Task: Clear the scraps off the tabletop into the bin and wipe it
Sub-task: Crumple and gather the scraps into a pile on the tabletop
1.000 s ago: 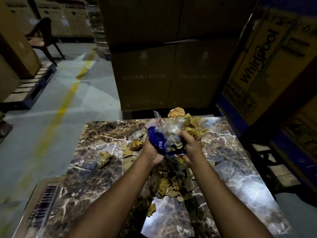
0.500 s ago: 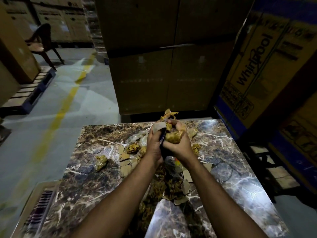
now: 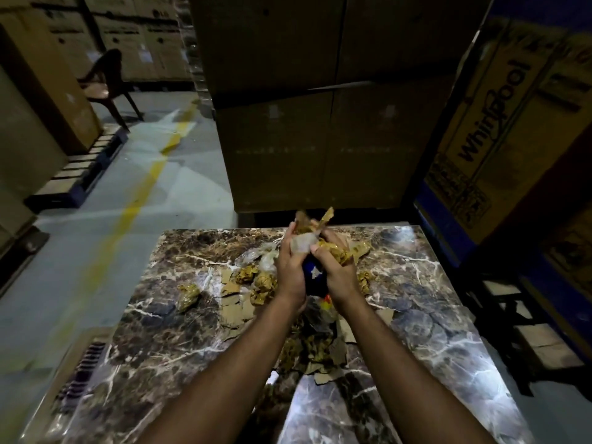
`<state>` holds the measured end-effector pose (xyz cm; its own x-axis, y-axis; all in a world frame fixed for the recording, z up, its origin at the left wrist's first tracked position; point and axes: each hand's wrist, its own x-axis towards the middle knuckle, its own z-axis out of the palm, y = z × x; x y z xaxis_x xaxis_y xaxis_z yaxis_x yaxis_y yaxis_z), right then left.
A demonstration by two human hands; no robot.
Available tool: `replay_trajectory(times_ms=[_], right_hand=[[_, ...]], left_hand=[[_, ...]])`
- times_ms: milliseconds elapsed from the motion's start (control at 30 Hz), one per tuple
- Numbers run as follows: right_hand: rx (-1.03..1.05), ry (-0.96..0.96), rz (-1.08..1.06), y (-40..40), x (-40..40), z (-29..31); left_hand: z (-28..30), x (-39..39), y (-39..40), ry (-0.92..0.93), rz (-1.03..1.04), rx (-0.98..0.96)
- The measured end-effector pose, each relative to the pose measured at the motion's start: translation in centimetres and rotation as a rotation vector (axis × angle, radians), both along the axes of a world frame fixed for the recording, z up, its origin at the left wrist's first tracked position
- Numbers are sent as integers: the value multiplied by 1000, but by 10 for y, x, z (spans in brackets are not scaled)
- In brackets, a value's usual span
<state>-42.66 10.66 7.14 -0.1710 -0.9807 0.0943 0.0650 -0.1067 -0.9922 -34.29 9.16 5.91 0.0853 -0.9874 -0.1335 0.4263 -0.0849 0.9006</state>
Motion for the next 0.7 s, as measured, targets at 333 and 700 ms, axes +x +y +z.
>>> replay_trajectory(times_ms=[333, 700], right_hand=[[185, -138, 97, 8, 11, -16], [89, -45, 538, 67, 142, -9]], left_hand=[[1, 6, 25, -192, 243, -9], [-3, 139, 115, -144, 629, -25]])
